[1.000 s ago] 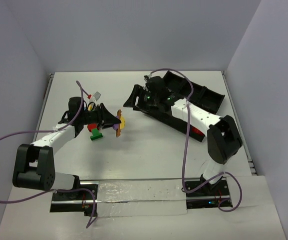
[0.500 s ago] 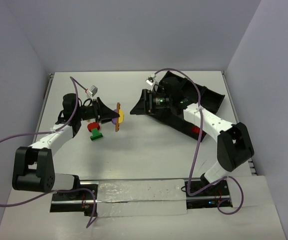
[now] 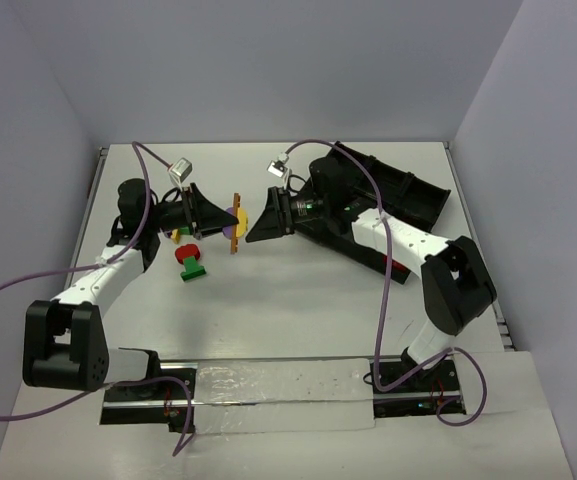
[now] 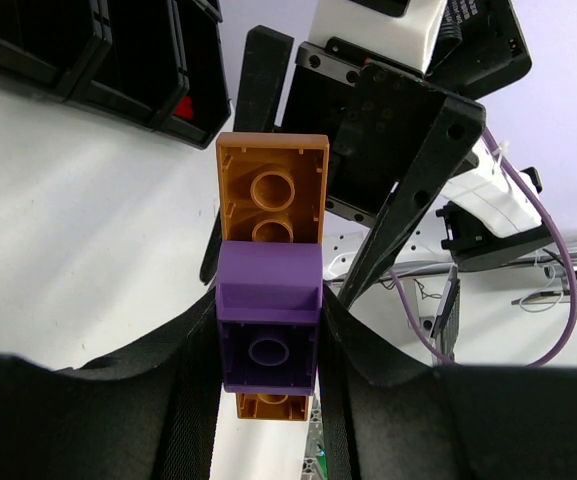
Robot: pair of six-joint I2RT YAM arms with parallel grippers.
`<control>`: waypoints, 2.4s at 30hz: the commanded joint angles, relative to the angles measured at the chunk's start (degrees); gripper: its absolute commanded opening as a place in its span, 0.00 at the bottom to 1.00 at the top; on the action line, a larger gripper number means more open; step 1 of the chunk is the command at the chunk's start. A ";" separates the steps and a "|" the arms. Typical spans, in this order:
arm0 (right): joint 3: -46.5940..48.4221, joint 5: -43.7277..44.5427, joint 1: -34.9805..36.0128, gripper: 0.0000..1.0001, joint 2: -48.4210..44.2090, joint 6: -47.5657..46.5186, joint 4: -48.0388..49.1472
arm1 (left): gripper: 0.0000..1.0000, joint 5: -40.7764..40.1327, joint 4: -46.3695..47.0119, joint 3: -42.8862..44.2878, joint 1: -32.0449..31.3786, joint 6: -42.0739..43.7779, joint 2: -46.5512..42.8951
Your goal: Sort the legos into containers by color
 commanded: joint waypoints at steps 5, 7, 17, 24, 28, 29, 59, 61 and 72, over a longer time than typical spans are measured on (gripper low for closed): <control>2.64 -0.44 0.74 0.66 1.86 8.01 12.96 | 0.00 1.27 2.93 1.45 0.27 -0.66 -2.87; 3.03 -0.62 1.10 0.64 2.47 9.07 14.05 | 0.00 1.15 2.93 1.23 0.30 -0.74 -2.99; 3.30 -1.39 1.72 0.48 3.09 11.24 17.00 | 0.00 1.50 2.93 1.15 0.30 -0.48 -3.18; 2.21 -2.38 1.89 0.34 3.53 14.14 21.24 | 0.00 1.50 2.93 1.15 0.27 -0.48 -3.14; 0.92 -2.08 1.97 0.00 3.34 14.08 21.73 | 0.00 1.41 2.93 1.34 0.30 -0.57 -3.16; 0.42 -1.92 1.93 0.00 3.26 14.03 21.85 | 0.00 1.41 2.93 1.42 0.30 -0.57 -3.12; -12.53 4.37 -4.72 0.00 -0.92 14.19 24.27 | 0.00 1.36 -2.83 2.68 0.98 4.27 -0.69; -12.53 4.99 -4.79 0.00 -0.44 14.39 24.34 | 0.00 0.75 -4.54 2.75 0.98 5.29 -0.35; -10.38 10.11 -4.73 0.00 3.06 11.83 17.71 | 0.00 -11.53 -21.62 6.64 1.09 16.56 7.43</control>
